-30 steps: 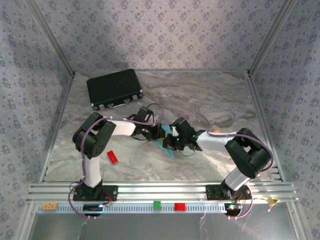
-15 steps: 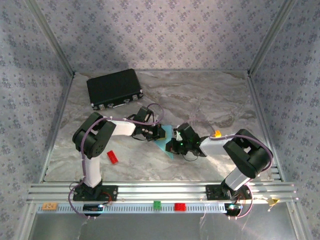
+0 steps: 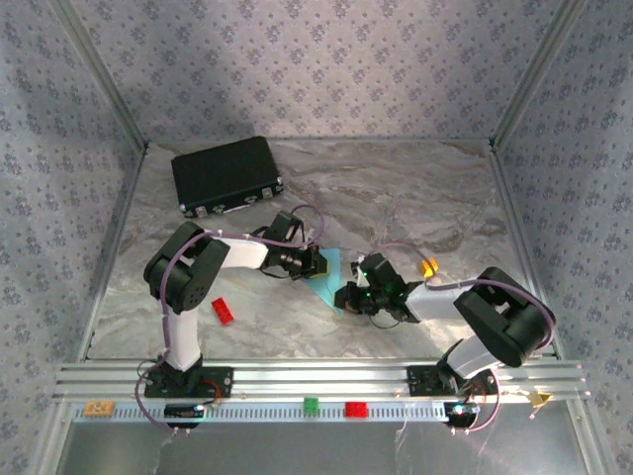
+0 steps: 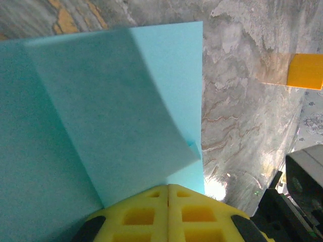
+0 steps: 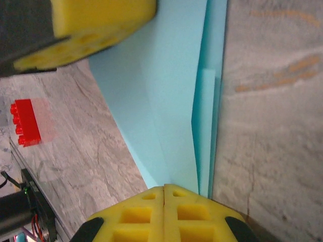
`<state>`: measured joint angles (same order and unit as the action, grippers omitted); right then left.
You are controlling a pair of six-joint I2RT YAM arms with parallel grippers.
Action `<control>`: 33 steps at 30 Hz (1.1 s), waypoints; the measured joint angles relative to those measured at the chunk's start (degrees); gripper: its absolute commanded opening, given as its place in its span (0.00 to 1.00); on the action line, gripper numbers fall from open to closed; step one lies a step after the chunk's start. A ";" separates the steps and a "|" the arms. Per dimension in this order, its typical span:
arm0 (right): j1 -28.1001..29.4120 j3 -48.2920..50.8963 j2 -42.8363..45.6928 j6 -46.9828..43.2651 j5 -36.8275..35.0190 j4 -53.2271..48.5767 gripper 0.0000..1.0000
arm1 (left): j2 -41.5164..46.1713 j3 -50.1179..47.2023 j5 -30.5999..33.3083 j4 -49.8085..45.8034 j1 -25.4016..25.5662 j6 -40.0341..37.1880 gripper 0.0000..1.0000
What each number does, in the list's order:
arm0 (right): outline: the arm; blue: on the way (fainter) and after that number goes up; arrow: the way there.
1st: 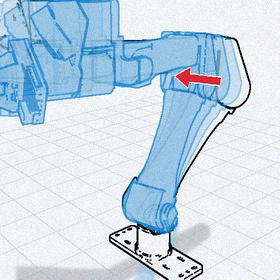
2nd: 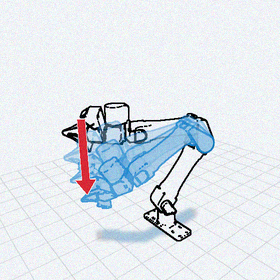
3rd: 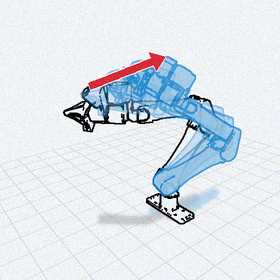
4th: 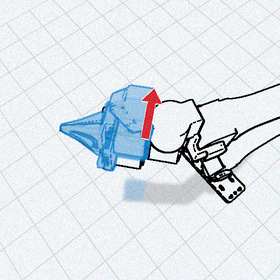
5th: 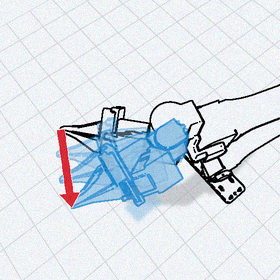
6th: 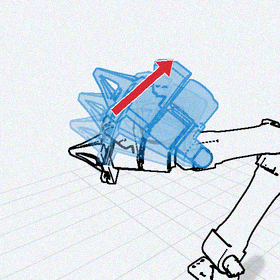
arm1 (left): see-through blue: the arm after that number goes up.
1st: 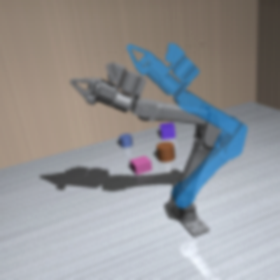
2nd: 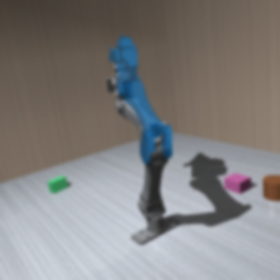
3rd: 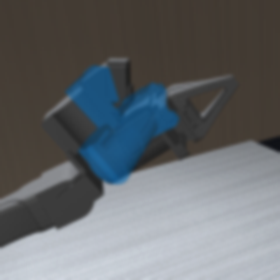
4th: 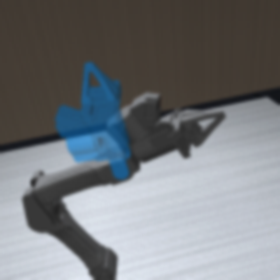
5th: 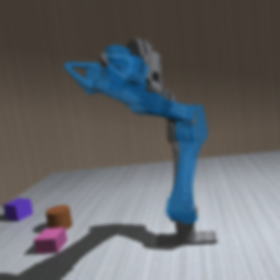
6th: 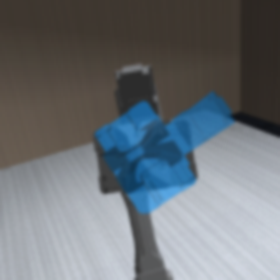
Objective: Fold a paper plane with a square sheet of paper (pick it up from the middle)
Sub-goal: Fourth fold the wing at the center of the table.
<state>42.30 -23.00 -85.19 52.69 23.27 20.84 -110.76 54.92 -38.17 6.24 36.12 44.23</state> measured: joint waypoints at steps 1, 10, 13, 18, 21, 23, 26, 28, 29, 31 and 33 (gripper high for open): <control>0.28 0.28 0.46 0.00 -0.11 -0.28 0.03 | 0.00 -0.02 -0.02 -0.02 0.00 0.02 0.06; 1.27 5.70 8.17 0.00 -1.01 -3.34 0.03 | -0.04 -0.13 -0.20 0.13 -0.02 0.37 0.06; 1.60 6.47 10.93 -0.04 -1.03 -6.45 0.03 | -0.04 -0.15 -0.17 0.24 -0.07 0.37 0.06; 1.33 6.58 17.09 -0.22 -1.73 -14.43 0.05 | -0.02 -0.26 -0.15 0.48 -0.11 0.39 0.06; 0.37 5.70 20.79 -0.26 -1.88 -17.42 0.05 | -0.02 -0.35 -0.15 0.74 -0.07 0.81 0.06; -0.50 3.54 20.98 -0.66 -1.86 -18.51 0.05 | 0.00 -0.46 -0.02 1.03 0.04 1.03 0.06; -1.53 -0.72 18.32 -0.92 -1.86 -18.21 0.05 | 0.15 -0.81 0.28 1.53 0.33 1.44 0.06; -1.86 -3.61 14.88 -0.98 -1.81 -16.92 0.05 | 0.39 -1.11 0.66 2.01 0.44 1.70 0.06; -1.90 -4.90 12.94 -1.05 -1.73 -16.28 0.05 | 0.44 -1.27 0.85 2.23 0.55 1.88 0.06; -1.90 -7.76 8.59 -1.05 -1.66 -15.37 0.05 | 0.61 -1.51 1.29 2.64 0.70 1.95 0.06; -1.88 -9.88 5.11 -1.03 -1.86 -14.82 0.05 | 0.66 -1.51 1.51 2.73 0.76 1.95 0.06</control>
<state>40.42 -32.88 -80.07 51.66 21.41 6.02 -110.10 53.41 -36.67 8.97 36.88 46.17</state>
